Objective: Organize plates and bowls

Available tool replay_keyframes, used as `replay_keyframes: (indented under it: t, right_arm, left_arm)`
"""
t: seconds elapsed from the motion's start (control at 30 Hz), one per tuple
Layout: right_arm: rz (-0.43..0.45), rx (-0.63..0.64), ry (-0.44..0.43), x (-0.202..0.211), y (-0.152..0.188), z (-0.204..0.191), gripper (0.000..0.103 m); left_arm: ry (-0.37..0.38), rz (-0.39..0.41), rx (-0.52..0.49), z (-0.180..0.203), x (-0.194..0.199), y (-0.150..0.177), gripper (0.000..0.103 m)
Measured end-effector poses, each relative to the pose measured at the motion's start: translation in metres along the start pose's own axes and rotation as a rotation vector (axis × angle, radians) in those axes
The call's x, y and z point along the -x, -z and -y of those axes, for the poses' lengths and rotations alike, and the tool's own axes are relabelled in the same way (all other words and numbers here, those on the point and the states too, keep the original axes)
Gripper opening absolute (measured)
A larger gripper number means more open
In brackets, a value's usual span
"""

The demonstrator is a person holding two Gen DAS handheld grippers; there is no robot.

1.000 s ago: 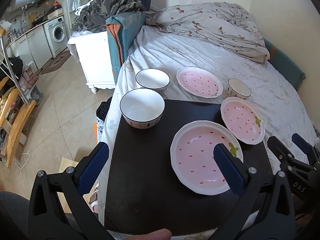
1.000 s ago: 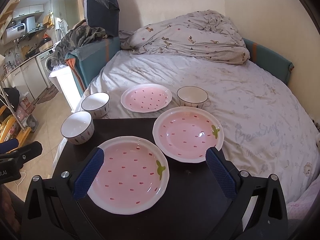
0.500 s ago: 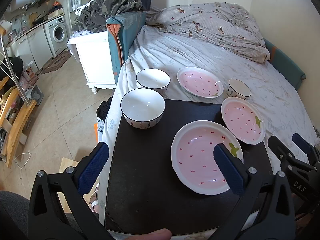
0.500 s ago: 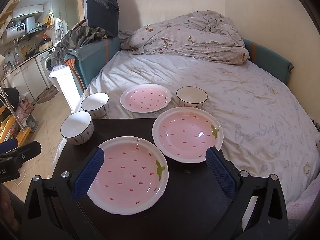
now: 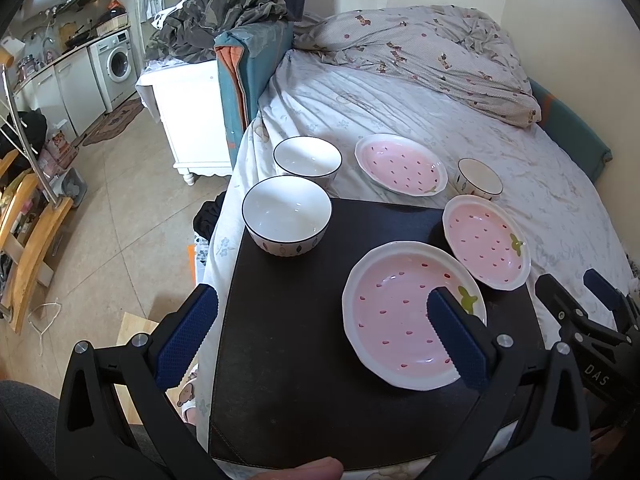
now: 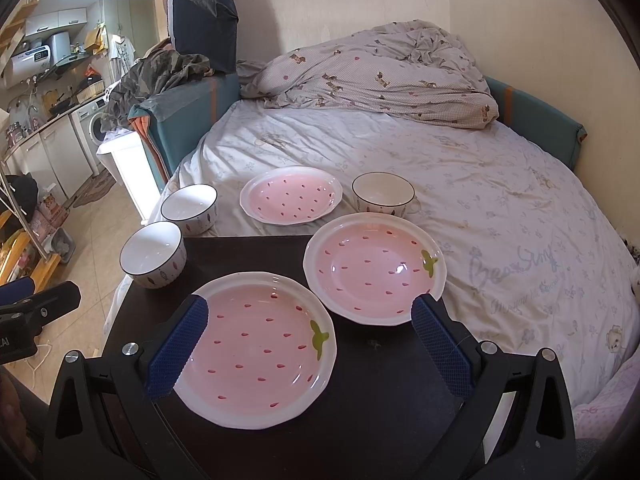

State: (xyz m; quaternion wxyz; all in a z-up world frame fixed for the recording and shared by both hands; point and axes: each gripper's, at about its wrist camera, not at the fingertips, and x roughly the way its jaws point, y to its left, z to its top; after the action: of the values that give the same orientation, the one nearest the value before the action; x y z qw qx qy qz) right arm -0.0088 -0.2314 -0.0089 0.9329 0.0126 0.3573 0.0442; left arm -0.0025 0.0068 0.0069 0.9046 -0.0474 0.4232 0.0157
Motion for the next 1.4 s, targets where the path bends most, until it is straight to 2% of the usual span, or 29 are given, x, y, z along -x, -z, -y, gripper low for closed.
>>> replay_keyframes:
  t: [1.4]
  right_arm:
    - [0.003, 0.003, 0.002, -0.0009, -0.0006, 0.0018, 0.103]
  left_arm:
    - [-0.015, 0.018, 0.002, -0.007, 0.0035, -0.0004, 0.103]
